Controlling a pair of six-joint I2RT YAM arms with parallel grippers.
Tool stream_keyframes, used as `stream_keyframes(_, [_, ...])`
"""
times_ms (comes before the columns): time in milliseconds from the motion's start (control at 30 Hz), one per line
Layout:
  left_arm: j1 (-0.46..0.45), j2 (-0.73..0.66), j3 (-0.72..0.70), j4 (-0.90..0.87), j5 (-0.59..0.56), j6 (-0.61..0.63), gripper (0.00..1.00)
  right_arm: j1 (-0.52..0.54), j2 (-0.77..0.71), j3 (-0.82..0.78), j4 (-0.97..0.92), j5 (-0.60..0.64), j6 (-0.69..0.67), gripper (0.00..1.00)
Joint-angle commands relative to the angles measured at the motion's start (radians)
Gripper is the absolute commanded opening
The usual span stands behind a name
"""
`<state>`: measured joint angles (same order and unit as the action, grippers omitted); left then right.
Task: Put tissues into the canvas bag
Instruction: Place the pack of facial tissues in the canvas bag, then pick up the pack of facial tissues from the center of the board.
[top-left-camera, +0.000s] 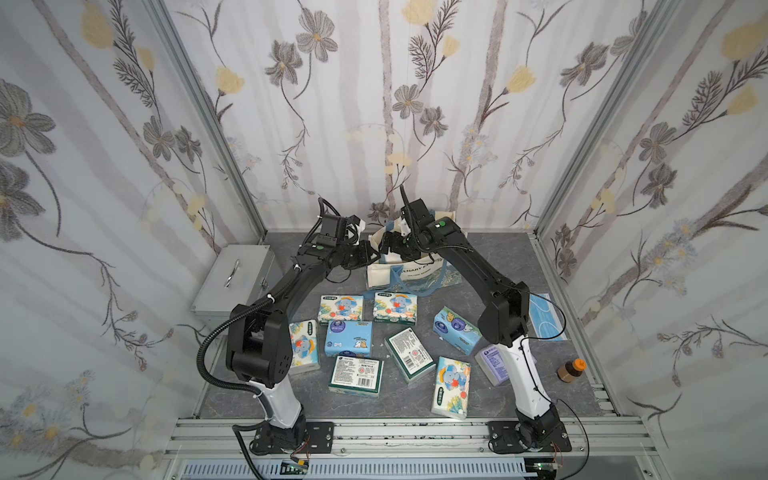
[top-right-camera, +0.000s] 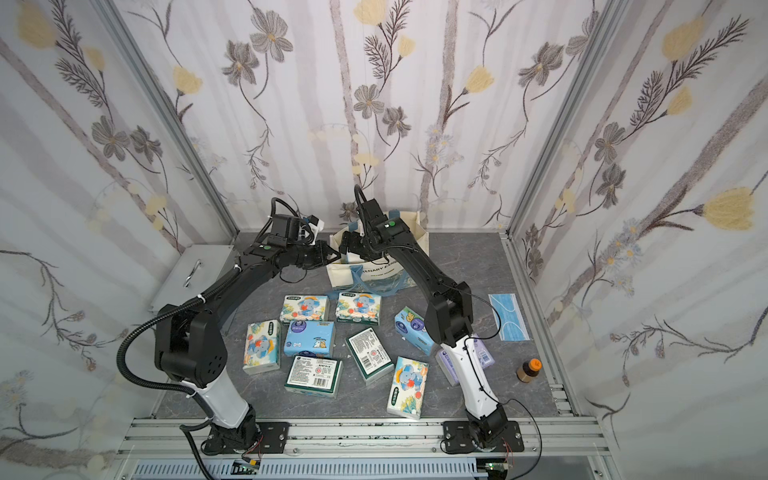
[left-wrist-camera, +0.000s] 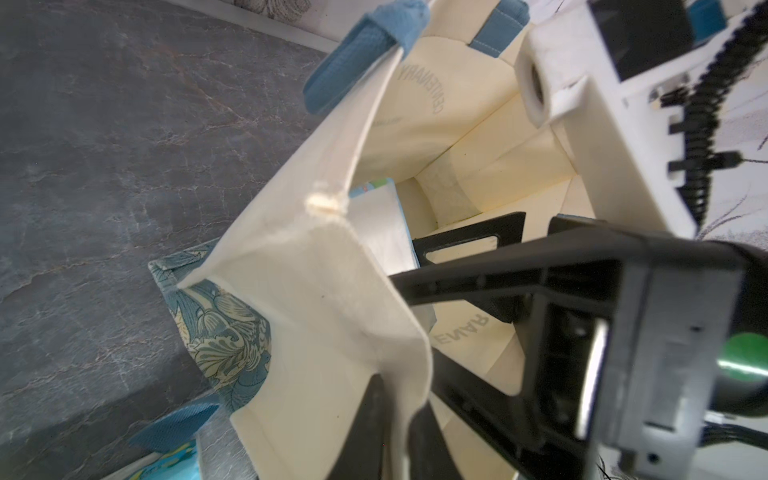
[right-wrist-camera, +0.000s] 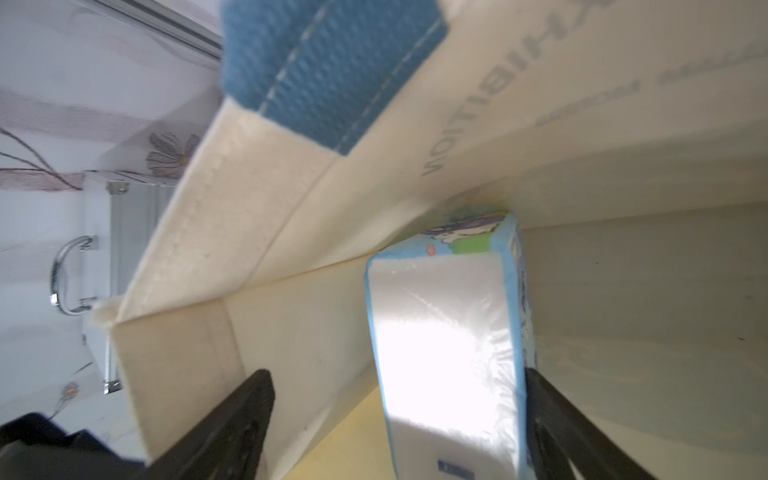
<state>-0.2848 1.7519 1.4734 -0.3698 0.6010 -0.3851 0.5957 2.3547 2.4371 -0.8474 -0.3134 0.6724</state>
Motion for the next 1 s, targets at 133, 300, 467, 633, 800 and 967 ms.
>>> stream_keyframes(133, [0.043,-0.049,0.01,-0.037,-0.094,0.051,0.55,-0.009,-0.041,0.009,0.049,-0.103,-0.018,0.92])
stream_keyframes(300, [0.063,-0.105,-0.004,-0.044,-0.149,0.098,0.58,-0.043,-0.144,0.069,-0.055,-0.066,-0.068,0.93])
stream_keyframes(467, [0.063,-0.196,-0.063,-0.02,-0.235,0.162,0.64,-0.035,-0.337,0.031,-0.223,0.012,-0.173,0.98])
stream_keyframes(633, [0.063,-0.313,-0.151,0.084,-0.275,0.161,0.7,-0.009,-0.614,-0.318,-0.248,0.038,-0.212,0.99])
stream_keyframes(800, [0.063,-0.36,-0.205,0.147,-0.304,0.172,0.71,-0.02,-0.899,-0.637,-0.234,0.048,-0.193,0.99])
stream_keyframes(967, [0.059,-0.365,-0.243,0.19,-0.305,0.181,0.71,-0.048,-1.089,-0.879,-0.233,0.012,-0.162,0.99])
